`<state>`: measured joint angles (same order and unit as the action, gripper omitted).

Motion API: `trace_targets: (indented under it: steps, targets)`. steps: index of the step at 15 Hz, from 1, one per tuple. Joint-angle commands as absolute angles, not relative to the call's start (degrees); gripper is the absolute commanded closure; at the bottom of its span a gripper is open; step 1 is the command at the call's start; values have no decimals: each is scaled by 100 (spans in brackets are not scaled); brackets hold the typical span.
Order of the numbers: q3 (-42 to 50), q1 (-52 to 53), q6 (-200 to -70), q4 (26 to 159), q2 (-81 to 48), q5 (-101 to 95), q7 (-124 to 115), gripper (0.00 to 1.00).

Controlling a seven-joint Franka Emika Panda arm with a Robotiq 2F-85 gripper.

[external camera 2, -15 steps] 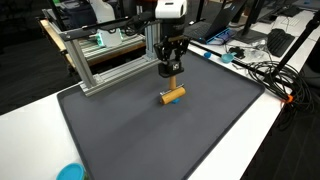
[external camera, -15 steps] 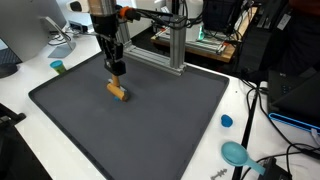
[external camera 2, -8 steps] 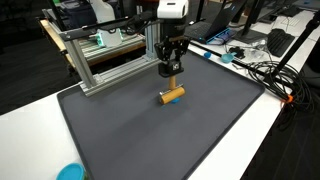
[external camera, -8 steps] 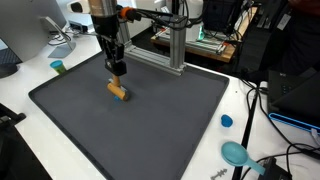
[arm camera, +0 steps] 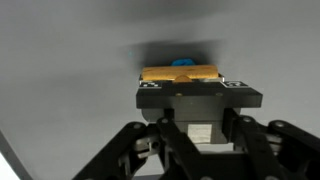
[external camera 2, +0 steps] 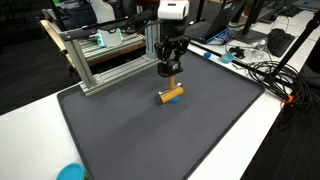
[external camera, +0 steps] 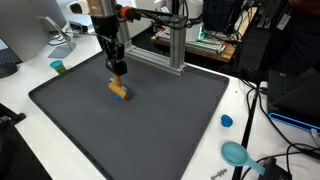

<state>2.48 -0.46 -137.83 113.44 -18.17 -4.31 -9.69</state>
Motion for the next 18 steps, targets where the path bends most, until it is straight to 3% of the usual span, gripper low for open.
trace_targets:
  steps: [1, 18]
  targets:
    - [321, -8, -13549, 11372, -2170, -504, -987, 79]
    - [352, 70, -12963, 11227, -2211, -758, -1034, 79]
